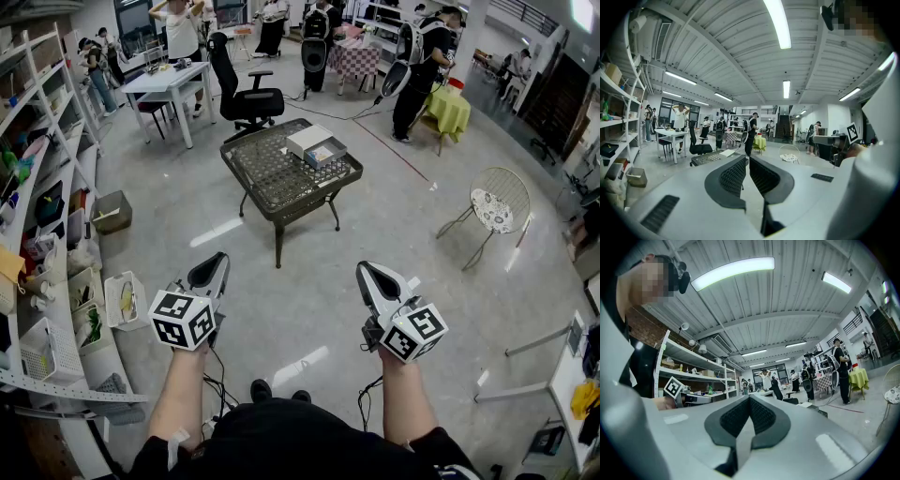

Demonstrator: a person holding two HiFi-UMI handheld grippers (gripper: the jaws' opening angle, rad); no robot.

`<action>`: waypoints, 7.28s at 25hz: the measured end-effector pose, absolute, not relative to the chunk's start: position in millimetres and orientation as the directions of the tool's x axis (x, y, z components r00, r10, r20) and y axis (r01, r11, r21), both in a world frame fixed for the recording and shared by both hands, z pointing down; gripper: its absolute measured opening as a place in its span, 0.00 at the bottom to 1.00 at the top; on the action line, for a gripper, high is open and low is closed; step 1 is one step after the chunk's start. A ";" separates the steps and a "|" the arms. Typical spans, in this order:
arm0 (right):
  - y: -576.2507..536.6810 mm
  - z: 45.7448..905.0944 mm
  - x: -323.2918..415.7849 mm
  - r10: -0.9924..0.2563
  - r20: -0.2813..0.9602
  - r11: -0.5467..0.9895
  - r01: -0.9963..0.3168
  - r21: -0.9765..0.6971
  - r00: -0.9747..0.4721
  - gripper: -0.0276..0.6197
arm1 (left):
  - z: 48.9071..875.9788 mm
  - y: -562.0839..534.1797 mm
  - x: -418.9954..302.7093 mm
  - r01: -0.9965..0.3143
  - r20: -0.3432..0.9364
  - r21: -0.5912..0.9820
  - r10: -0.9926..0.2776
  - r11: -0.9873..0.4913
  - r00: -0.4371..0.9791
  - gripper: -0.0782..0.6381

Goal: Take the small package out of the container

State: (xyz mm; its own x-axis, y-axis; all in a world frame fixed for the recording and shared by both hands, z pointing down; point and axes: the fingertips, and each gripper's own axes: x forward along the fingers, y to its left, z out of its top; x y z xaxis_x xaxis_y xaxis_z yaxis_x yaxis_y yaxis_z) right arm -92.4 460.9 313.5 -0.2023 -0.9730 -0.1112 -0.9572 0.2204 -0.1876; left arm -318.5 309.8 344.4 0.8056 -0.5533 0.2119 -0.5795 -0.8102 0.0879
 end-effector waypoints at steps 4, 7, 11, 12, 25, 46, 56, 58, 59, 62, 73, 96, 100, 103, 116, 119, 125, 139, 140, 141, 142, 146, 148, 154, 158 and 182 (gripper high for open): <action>464.7 306.9 -88.8 -0.970 -0.122 0.230 -0.956 -0.184 -0.210 0.05 | 342.1 314.1 -315.1 -0.588 0.215 0.087 -0.561 -0.804 0.799 0.15; 468.9 307.3 -86.2 -0.969 -0.128 0.231 -0.955 -0.185 -0.210 0.05 | 344.6 317.5 -313.3 -0.594 0.220 0.086 -0.566 -0.800 0.794 0.15; 477.7 307.0 -76.8 -0.972 -0.148 0.207 -0.961 -0.183 -0.181 0.05 | 341.7 325.0 -308.3 -0.596 0.205 0.076 -0.572 -0.799 0.794 0.15; 480.4 308.2 -75.0 -0.972 -0.149 0.207 -0.960 -0.187 -0.181 0.05 | 341.7 327.5 -307.0 -0.596 0.204 0.075 -0.573 -0.799 0.794 0.15; 437.4 333.5 -60.4 -0.968 -0.124 0.243 -0.936 -0.256 -0.218 0.06 | 371.3 280.3 -277.4 -0.593 0.232 0.098 -0.561 -0.799 0.795 0.15; 191.4 338.0 -33.9 -0.977 -0.027 0.210 -0.934 -0.289 -0.211 0.12 | 394.6 46.7 -206.6 -0.487 0.248 0.156 -0.443 -0.859 0.861 0.15; 134.9 350.0 -23.3 -0.973 -0.026 0.225 -0.921 -0.318 -0.229 0.12 | 402.6 -0.9 -200.7 -0.493 0.259 0.169 -0.444 -0.854 0.858 0.15; 119.9 355.5 -16.4 -0.972 -0.030 0.230 -0.914 -0.333 -0.234 0.12 | 406.8 -12.1 -198.2 -0.500 0.270 0.169 -0.448 -0.849 0.852 0.15; 111.6 358.0 -12.3 -0.971 -0.033 0.233 -0.910 -0.342 -0.236 0.12 | 408.9 -18.7 -196.2 -0.505 0.276 0.168 -0.452 -0.846 0.848 0.15; 85.9 367.6 5.3 -0.969 -0.032 0.241 -0.901 -0.360 -0.246 0.12 | 416.4 -40.4 -184.8 -0.523 0.298 0.168 -0.463 -0.835 0.835 0.15; -16.3 386.9 109.4 -0.961 -0.041 0.264 -0.858 -0.441 -0.275 0.12 | 419.6 -133.0 -77.1 -0.532 0.350 0.153 -0.457 -0.833 0.818 0.15; -138.2 406.5 215.0 -0.977 0.053 0.163 -0.887 -0.432 -0.205 0.12 | 421.0 -260.8 44.1 -0.442 0.339 0.151 -0.373 -0.884 0.863 0.15; -159.0 414.6 219.3 -0.980 0.097 0.120 -0.903 -0.413 -0.174 0.12 | 426.6 -279.8 55.3 -0.403 0.341 0.159 -0.333 -0.901 0.879 0.15; -168.9 425.7 218.5 -0.974 0.149 0.100 -0.914 -0.393 -0.171 0.12 | 434.3 -286.7 63.1 -0.377 0.349 0.171 -0.302 -0.910 0.887 0.15; -209.6 531.8 267.8 -0.879 0.397 0.109 -0.922 -0.372 -0.264 0.28 | 495.7 -306.6 131.3 -0.385 0.430 0.251 -0.254 -0.888 0.866 0.15; -217.7 559.3 279.9 -0.846 0.450 0.114 -0.921 -0.372 -0.287 0.31 | 511.8 -304.7 145.5 -0.391 0.455 0.270 -0.241 -0.880 0.857 0.15; -237.8 620.3 292.3 -0.755 0.567 0.135 -0.924 -0.357 -0.329 0.36 | 541.0 -308.9 160.4 -0.404 0.499 0.292 -0.223 -0.867 0.838 0.15; -261.5 765.2 306.3 -0.335 0.881 0.285 -0.927 -0.244 -0.335 0.60 | 589.5 -324.4 166.2 -0.451 0.545 0.339 -0.219 -0.825 0.809 0.15; -261.0 772.6 306.9 -0.300 0.895 0.299 -0.924 -0.239 -0.329 0.60 | 592.0 -326.2 164.0 -0.457 0.548 0.343 -0.221 -0.821 0.807 0.15; -260.7 779.1 306.8 -0.268 0.907 0.314 -0.920 -0.235 -0.323 0.60 | 594.3 -328.0 161.6 -0.463 0.552 0.346 -0.222 -0.816 0.804 0.15; -260.3 784.7 306.8 -0.238 0.918 0.326 -0.917 -0.231 -0.316 0.60 | 596.5 -329.6 159.2 -0.468 0.556 0.348 -0.223 -0.812 0.801 0.15; -256.6 799.8 310.2 -0.149 0.947 0.330 -0.918 -0.222 -0.283 0.60 | 602.8 -329.9 151.9 -0.476 0.569 0.353 -0.219 -0.805 0.793 0.15; -254.7 805.3 310.0 -0.125 0.951 0.331 -0.916 -0.228 -0.282 0.60 | 604.2 -328.9 149.7 -0.476 0.573 0.354 -0.216 -0.805 0.791 0.15; -263.5 798.4 295.8 -0.166 0.934 0.333 -0.909 -0.249 -0.316 0.55 | 604.6 -330.8 140.2 -0.474 0.579 0.347 -0.213 -0.809 0.787 0.15; -263.9 783.7 302.7 -0.230 0.931 0.284 -0.934 -0.215 -0.284 0.48 | 599.3 -326.8 137.2 -0.456 0.576 0.345 -0.198 -0.820 0.793 0.15; -228.8 677.2 211.2 -0.592 0.708 0.233 -0.922 -0.309 -0.386 0.30 | 634.4 -284.5 204.2 -0.265 0.598 0.321 -0.022 -0.910 0.801 0.15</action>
State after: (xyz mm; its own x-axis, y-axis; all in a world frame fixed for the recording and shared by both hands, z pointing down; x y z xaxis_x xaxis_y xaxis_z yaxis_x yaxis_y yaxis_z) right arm 211.2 -228.8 677.2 -0.3860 -0.5919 0.7076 -0.9223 0.2325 -0.3086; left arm 204.2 -284.5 634.4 0.8014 -0.0224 0.5977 -0.2645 -0.9096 0.3205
